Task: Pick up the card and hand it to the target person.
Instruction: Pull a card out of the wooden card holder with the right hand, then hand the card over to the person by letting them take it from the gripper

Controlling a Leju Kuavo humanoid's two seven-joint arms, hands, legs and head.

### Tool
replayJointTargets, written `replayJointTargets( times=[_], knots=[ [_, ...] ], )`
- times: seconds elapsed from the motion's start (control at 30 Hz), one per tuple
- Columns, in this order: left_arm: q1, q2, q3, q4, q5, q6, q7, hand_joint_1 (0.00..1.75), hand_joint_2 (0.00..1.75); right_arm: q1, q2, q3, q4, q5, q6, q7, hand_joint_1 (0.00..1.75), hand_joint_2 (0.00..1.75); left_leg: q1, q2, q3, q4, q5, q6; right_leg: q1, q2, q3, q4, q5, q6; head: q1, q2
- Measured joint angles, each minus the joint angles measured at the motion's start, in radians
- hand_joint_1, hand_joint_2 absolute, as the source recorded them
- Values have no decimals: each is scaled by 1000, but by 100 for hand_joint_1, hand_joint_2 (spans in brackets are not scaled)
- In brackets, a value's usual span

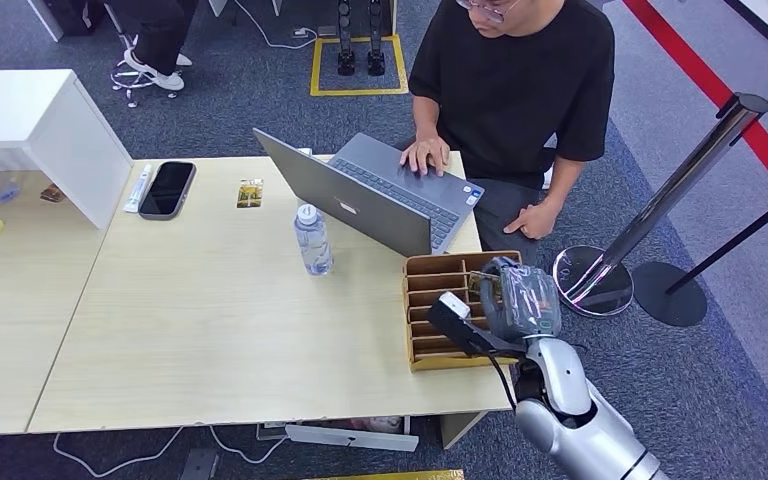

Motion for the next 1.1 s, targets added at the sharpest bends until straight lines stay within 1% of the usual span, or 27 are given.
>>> replayJointTargets(
  times=[0.17, 0.53, 0.8, 1.1],
  knots=[
    [0, 0, 1, 0, 0, 0, -3, 0, 0, -6, -21, 0, -66, 33, 47, 17, 175, 175, 0, 0, 0, 0, 0, 0, 0, 0, 0, 0, 0, 0, 0, 0],
    [1, 0, 1, 0, -1, -3, -5, 0, 0, -26, -72, -17, -188, 65, 96, 56, 175, 175, 0, 0, 0, 0, 0, 0, 0, 0, 0, 0, 0, 0, 0, 0],
    [1, 0, 0, 0, -7, -3, -3, 0, 0, -42, -108, -54, -243, 91, 67, 74, 175, 175, 0, 0, 0, 0, 0, 0, 0, 0, 0, 0, 0, 0, 0, 0],
    [-1, -2, 0, 0, -18, -3, 3, 0, 0, -42, -130, -95, -248, 95, 38, 76, 175, 175, 0, 0, 0, 0, 0, 0, 0, 0, 0, 0, 0, 0, 0, 0]
  ],
)
